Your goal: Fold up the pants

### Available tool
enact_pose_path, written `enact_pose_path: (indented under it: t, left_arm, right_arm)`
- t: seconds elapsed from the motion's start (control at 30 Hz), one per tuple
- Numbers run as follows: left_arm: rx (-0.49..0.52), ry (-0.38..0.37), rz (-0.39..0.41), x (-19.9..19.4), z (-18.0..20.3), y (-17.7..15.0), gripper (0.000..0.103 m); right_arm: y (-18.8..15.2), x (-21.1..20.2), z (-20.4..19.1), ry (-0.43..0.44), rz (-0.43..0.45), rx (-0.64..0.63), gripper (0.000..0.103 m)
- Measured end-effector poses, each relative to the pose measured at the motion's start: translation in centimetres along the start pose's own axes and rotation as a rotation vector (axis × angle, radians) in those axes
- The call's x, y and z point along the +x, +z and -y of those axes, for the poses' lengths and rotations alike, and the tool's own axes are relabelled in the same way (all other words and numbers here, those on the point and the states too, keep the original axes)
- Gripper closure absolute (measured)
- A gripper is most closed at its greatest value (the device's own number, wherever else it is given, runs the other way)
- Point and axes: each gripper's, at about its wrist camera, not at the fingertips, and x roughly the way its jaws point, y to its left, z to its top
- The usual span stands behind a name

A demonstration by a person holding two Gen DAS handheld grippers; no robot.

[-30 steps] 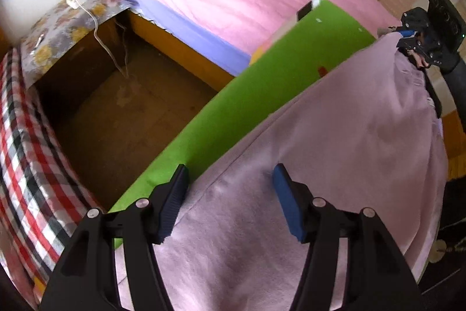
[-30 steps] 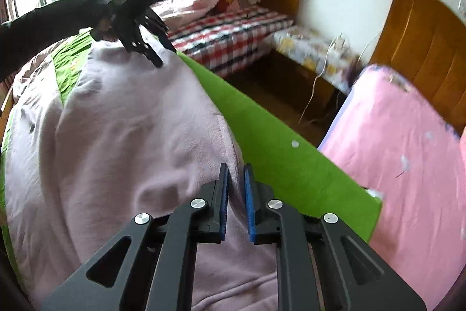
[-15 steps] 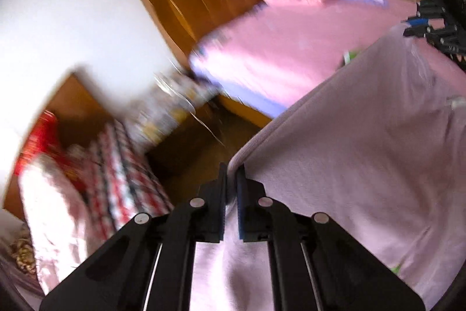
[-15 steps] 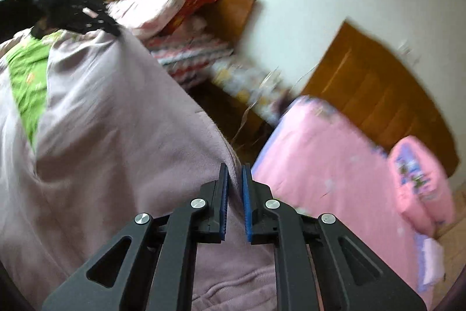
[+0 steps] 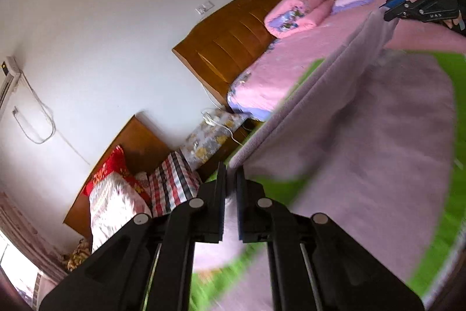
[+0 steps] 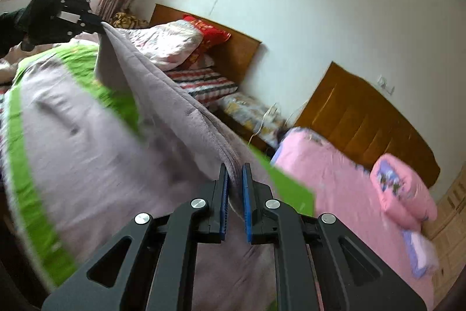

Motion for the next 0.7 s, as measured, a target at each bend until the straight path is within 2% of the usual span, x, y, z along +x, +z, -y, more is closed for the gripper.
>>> enact_pose_path:
  t: [0.1,0.2,0.27,0.33,0.37,0.4,0.43,0.5,0.57,0.63,0.7]
  left_arm:
    - [0.014,0.018,-0.031,-3.6,5.5,-3.4,0.097]
    - [-0.050,-0.026,-0.087,-3.8,9.6,-6.2,0.097]
    - [-0.094,-0.057,-0.136,-2.9,12.0,-7.8,0.097]
    - [-0.135,-0.079,-0.178,-1.5,13.2,-9.2,0.096]
    - [-0.182,-0.098,-0.198,-0.7,13.1,-9.8,0.093]
    - [-0.240,-0.130,-0.204,-0.4,12.7,-10.2,0.092]
    - [-0.294,-0.154,-0.199,-0.4,12.2,-10.4,0.090]
    - [-0.429,-0.218,-0.167,-1.3,10.9,-11.1,0.075]
    - [-0.591,-0.296,-0.122,-2.2,9.3,-11.3,0.037]
    - [-0.703,-0.330,-0.095,-2.9,8.2,-11.7,0.030]
    - [-0.815,-0.369,-0.080,-3.5,7.2,-12.2,0.026]
  right_arm:
    - [-5.1,-1.1,-3.2,0.048,-0.059,0.092,0.093]
    - [-9.5,0.0,-4.9,0.058,-0.128,0.131,0.093]
    - [-11.1,1.5,-5.3,0.070,-0.164,0.175,0.092]
    - [-11.3,1.2,-5.6,0.082,-0.121,0.207,0.088]
    - [-11.2,1.2,-5.1,0.106,-0.129,0.233,0.085]
    - [-11.2,0.9,-5.1,0.125,-0.135,0.255,0.069]
    - [-11.1,0.3,-4.8,0.168,-0.125,0.289,0.040]
    - [-11.3,-1.4,-4.1,0.194,-0.078,0.349,0.023]
    - [-11.6,-2.6,-3.7,0.185,-0.062,0.428,0.023]
    - [-12.9,-4.0,-2.2,0.164,-0.026,0.555,0.025]
    - [-13.8,-4.6,-0.9,0.117,-0.033,0.679,0.025]
